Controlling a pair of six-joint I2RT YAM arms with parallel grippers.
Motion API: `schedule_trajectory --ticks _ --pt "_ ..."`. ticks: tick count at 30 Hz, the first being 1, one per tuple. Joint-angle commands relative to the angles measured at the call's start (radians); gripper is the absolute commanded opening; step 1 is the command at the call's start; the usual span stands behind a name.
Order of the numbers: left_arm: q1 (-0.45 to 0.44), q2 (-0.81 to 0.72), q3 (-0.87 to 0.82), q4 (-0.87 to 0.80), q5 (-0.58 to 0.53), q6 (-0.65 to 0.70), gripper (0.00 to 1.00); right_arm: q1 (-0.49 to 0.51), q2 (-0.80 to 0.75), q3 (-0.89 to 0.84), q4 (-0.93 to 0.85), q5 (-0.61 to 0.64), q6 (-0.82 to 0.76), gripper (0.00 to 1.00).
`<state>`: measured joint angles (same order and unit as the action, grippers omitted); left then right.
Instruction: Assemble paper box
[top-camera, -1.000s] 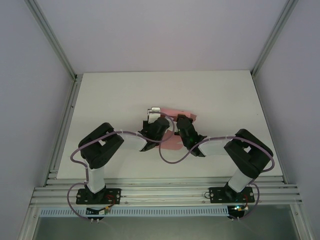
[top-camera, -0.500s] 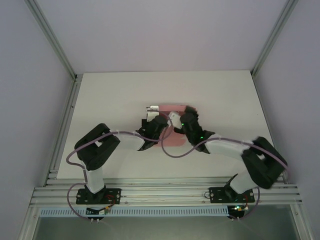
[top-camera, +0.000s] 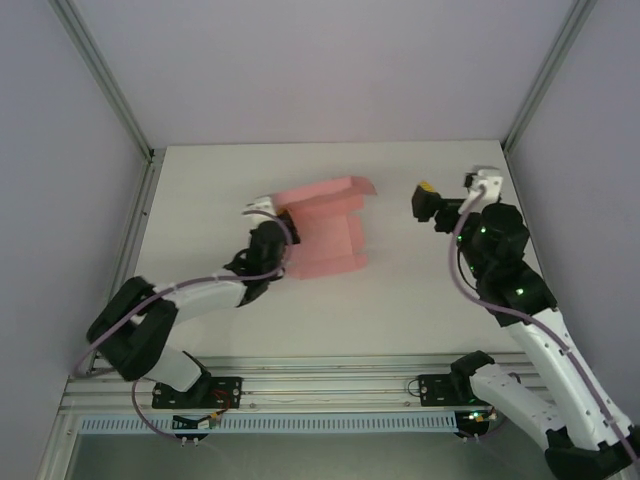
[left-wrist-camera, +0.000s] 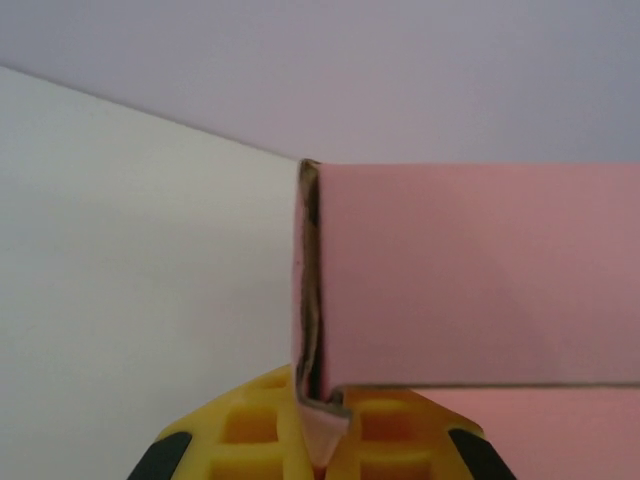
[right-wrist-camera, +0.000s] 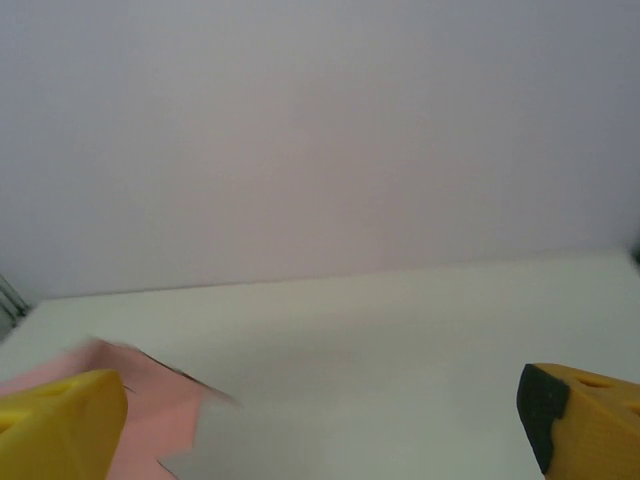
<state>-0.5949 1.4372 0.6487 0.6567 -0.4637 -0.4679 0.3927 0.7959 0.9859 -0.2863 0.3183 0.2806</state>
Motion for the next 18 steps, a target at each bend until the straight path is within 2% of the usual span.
schedule_trajectory --ticks 1,3,5,9,14,18 --pt "0.108 -0.061 -0.098 0.238 0.360 -0.265 0.00 -0.076 0.002 -0.053 -0.173 -0.257 0.319 1.00" --pt "0.132 -0.092 -0.121 0.303 0.457 -0.285 0.00 -0.127 0.016 -0.081 -0.123 -0.416 0.383 1.00" --pt "0.147 -0.123 -0.098 0.255 0.541 -0.305 0.00 -0.154 0.052 -0.112 -0.018 -0.596 0.424 1.00" --pt "0.148 -0.146 -0.102 0.308 0.617 -0.345 0.00 -0.155 0.146 -0.140 0.234 -0.870 0.468 1.00" --pt "0.148 -0.152 -0.099 0.322 0.656 -0.362 0.00 -0.152 0.217 -0.168 0.506 -0.989 0.561 1.00" --pt "0.147 -0.116 -0.098 0.372 0.683 -0.378 0.00 -0.137 0.256 -0.153 0.558 -1.017 0.588 1.00"
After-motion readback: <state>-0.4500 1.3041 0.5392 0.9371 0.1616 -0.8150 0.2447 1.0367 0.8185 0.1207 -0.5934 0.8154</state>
